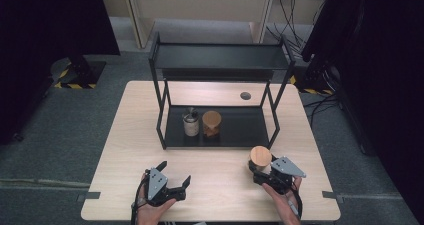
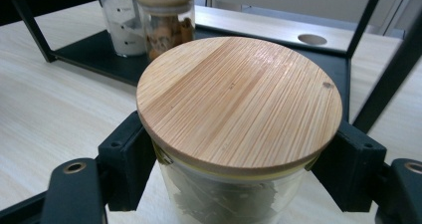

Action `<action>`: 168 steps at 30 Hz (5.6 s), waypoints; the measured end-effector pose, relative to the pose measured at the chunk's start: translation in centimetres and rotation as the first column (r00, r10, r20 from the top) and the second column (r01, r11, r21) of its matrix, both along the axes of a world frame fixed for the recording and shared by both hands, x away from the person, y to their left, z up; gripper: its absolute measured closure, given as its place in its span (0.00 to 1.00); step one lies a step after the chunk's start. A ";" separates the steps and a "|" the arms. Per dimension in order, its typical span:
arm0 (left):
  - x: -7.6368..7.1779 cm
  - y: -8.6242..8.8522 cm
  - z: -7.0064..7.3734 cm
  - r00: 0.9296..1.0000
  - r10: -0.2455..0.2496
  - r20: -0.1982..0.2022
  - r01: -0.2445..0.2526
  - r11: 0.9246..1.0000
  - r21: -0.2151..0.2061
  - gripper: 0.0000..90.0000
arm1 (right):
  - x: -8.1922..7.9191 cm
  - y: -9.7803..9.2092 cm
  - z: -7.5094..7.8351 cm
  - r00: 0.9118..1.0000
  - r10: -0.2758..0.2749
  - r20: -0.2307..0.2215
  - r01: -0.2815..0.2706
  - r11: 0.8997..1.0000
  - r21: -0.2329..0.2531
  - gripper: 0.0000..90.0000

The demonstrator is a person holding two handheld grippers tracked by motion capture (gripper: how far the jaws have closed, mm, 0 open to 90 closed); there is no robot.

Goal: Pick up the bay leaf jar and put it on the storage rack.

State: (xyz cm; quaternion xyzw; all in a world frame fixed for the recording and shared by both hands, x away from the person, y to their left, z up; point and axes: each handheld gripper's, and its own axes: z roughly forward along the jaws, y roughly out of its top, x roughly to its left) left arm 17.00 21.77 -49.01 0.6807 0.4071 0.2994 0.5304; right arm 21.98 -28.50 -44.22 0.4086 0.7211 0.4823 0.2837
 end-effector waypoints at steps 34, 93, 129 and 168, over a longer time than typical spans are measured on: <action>0.1 0.0 -0.1 1.000 0.006 -0.006 -0.006 1.000 0.001 0.04 | 7.6 4.4 2.7 0.998 0.056 0.008 -0.055 0.997 -0.049 0.28; 0.1 0.0 -0.1 1.000 0.007 -0.008 -0.007 1.000 -0.002 0.04 | 13.7 8.5 -0.2 0.999 -0.038 -0.016 0.037 0.998 -0.048 0.15; 0.0 0.0 -0.1 1.000 0.010 -0.002 -0.010 1.000 -0.003 0.04 | 6.8 4.4 1.0 0.995 0.102 0.014 -0.102 0.991 0.089 0.05; -0.1 0.0 0.0 1.000 0.004 0.005 -0.004 1.000 -0.001 0.04 | 1.5 3.9 -1.2 0.972 0.232 0.033 -0.234 0.967 0.102 0.05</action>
